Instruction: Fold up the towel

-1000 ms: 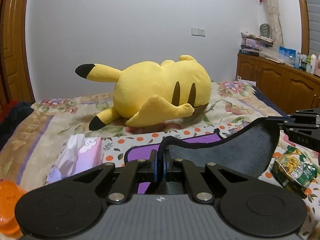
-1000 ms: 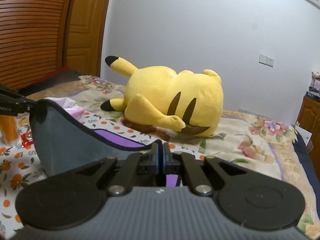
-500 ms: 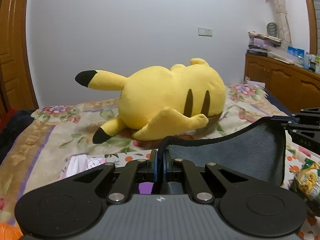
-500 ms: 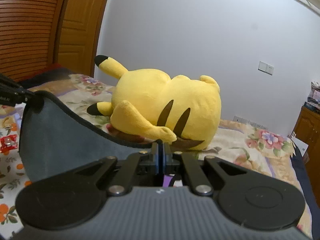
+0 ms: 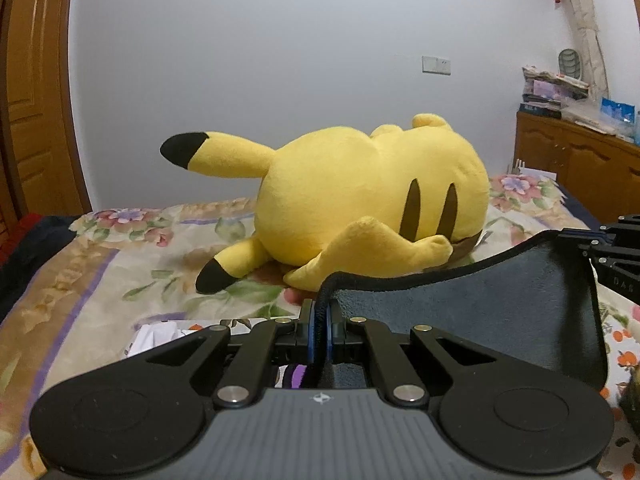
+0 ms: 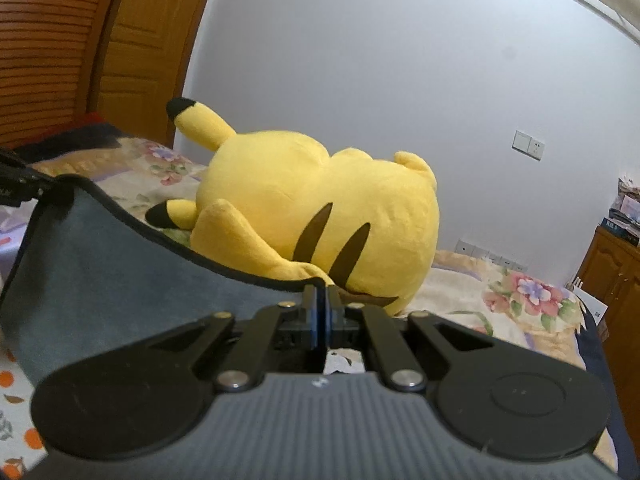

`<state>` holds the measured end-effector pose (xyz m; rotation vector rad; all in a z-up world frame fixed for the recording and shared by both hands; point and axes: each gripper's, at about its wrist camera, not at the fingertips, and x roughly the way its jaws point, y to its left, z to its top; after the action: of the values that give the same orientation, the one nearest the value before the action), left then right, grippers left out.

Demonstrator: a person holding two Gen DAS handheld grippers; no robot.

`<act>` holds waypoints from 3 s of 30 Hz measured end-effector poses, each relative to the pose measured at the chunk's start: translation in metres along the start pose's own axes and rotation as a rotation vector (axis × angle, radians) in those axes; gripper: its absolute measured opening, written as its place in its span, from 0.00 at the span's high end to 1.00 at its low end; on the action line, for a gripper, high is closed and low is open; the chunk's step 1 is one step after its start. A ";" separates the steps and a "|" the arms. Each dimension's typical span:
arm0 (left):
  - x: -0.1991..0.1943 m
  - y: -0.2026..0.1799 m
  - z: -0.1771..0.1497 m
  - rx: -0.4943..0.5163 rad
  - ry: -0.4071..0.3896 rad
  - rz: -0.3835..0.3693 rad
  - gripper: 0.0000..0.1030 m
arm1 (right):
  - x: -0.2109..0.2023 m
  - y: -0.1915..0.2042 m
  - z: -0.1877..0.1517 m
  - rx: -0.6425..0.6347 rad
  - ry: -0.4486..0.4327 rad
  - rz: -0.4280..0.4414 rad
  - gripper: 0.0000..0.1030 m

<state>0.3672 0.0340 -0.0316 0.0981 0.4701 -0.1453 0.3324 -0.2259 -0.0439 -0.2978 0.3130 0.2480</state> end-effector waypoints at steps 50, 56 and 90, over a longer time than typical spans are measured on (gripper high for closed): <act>0.001 -0.029 -0.086 0.028 0.209 -0.030 0.44 | -0.022 0.036 -0.073 0.212 0.263 0.046 0.47; -0.018 -0.036 -0.090 0.027 0.216 -0.032 0.40 | -0.043 0.040 -0.071 0.224 0.254 0.053 0.47; -0.165 -0.065 -0.091 0.063 0.203 -0.058 0.26 | -0.171 0.047 -0.045 0.284 0.200 0.047 0.44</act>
<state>0.1706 0.0010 -0.0403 0.1617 0.6712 -0.2079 0.1499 -0.2302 -0.0389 -0.0343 0.5478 0.2174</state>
